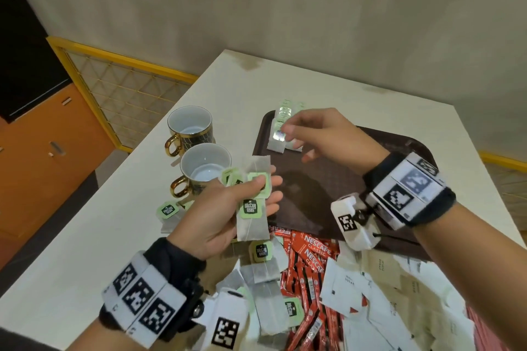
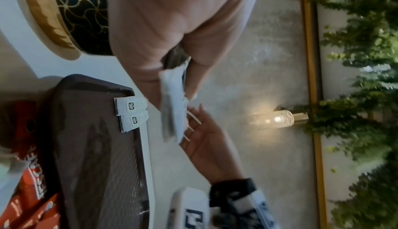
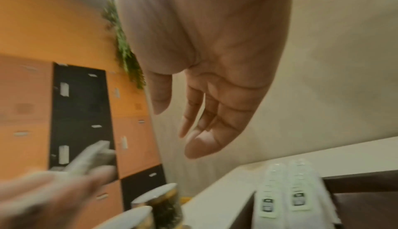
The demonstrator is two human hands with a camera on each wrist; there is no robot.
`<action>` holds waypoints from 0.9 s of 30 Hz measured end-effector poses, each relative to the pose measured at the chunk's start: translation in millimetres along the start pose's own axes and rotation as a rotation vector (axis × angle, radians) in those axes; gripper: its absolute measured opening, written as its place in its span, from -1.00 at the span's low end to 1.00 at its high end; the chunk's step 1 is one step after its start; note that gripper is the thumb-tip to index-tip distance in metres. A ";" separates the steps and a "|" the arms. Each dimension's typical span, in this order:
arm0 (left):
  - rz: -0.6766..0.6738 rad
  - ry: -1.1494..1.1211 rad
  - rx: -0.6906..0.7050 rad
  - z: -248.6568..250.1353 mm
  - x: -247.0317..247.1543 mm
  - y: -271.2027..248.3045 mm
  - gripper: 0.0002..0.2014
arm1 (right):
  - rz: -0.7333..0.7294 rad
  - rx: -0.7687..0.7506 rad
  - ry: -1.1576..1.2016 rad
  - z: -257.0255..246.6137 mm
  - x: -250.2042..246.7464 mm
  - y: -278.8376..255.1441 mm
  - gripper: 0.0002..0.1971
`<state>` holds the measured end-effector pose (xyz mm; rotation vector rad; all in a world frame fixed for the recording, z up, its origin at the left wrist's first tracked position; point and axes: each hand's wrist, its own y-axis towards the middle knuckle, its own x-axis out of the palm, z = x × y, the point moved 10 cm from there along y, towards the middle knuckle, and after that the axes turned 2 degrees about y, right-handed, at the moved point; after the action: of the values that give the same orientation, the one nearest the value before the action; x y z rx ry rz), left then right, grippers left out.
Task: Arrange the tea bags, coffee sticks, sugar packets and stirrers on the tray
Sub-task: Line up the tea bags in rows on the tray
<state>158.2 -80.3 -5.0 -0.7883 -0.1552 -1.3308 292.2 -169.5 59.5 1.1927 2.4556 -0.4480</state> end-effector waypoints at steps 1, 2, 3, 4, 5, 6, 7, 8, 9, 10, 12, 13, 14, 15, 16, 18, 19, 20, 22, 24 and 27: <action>0.002 0.039 0.009 -0.3 3.0 0.6 -0.77 | -0.069 -0.035 -0.045 -12.1 10.3 -12.8 -0.81; 0.006 0.072 0.017 -0.9 5.7 1.5 -0.77 | -0.127 -0.067 -0.091 -20.5 19.5 -23.0 -0.82; 0.008 0.094 0.019 -2.1 8.6 2.6 -0.76 | -0.168 -0.090 -0.116 -25.4 26.5 -30.8 -0.83; 0.002 0.106 0.014 -3.9 11.6 4.1 -0.76 | -0.187 -0.106 -0.126 -26.9 29.9 -35.5 -0.85; -0.011 0.113 0.003 -6.1 14.7 5.4 -0.75 | -0.176 -0.118 -0.127 -27.0 29.2 -38.2 -0.87; -0.027 0.116 -0.015 -8.6 17.5 6.7 -0.75 | -0.140 -0.121 -0.123 -25.7 24.7 -39.6 -0.89; -0.045 0.108 -0.040 -11.3 19.8 7.9 -0.74 | -0.088 -0.107 -0.112 -22.5 17.1 -40.5 -0.90; -0.063 0.089 -0.069 -13.7 21.9 8.8 -0.75 | -0.031 -0.081 -0.084 -17.9 7.9 -41.8 -0.91; -0.078 0.062 -0.097 -15.3 23.3 9.8 -0.75 | 0.025 -0.047 -0.030 -12.2 -1.8 -43.5 -0.90; -0.090 0.035 -0.116 -15.8 24.2 11.1 -0.76 | 0.074 -0.013 0.057 -6.3 -10.1 -46.2 -0.89; -0.092 0.012 -0.113 -12.2 24.3 15.3 -0.75 | 0.127 0.060 0.342 5.8 -18.2 -54.1 -0.85; -0.086 0.026 -0.089 -8.9 23.8 17.6 -0.76 | 0.134 0.094 0.506 11.2 -16.9 -58.5 -0.82; -0.080 0.054 -0.052 -4.9 23.8 20.0 -0.79 | 0.130 0.123 0.645 15.4 -12.2 -63.2 -0.78; -0.080 0.094 -0.010 -0.8 25.1 21.6 -0.81 | 0.118 0.149 0.750 19.1 -4.8 -67.2 -0.75; -0.080 0.145 0.035 2.7 27.3 22.6 -0.81 | 0.103 0.172 0.822 22.4 3.7 -70.1 -0.73; -0.056 0.277 0.136 8.7 29.2 23.9 -0.84 | 0.082 0.203 0.875 29.0 19.1 -72.8 -0.74; -0.026 0.349 0.186 11.6 27.7 24.5 -0.88 | 0.076 0.212 0.853 32.1 24.2 -73.1 -0.76; 0.012 0.415 0.228 14.6 24.8 25.2 -0.91 | 0.064 0.217 0.781 34.3 26.9 -73.3 -0.80; 0.072 0.512 0.276 19.1 17.1 26.7 -0.87 | 0.030 0.217 0.535 36.3 25.1 -74.1 -0.83; 0.086 0.587 0.280 20.2 12.6 27.5 -0.81 | 0.047 0.204 0.371 36.1 15.9 -74.4 -0.79; 0.031 0.669 0.232 12.3 18.1 26.1 -0.86 | 0.095 0.139 0.276 27.9 7.3 -73.4 -0.84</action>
<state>190.8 -87.0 2.6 -0.1246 0.2305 -1.4487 234.8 -220.0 40.4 1.5113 2.6166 -0.4595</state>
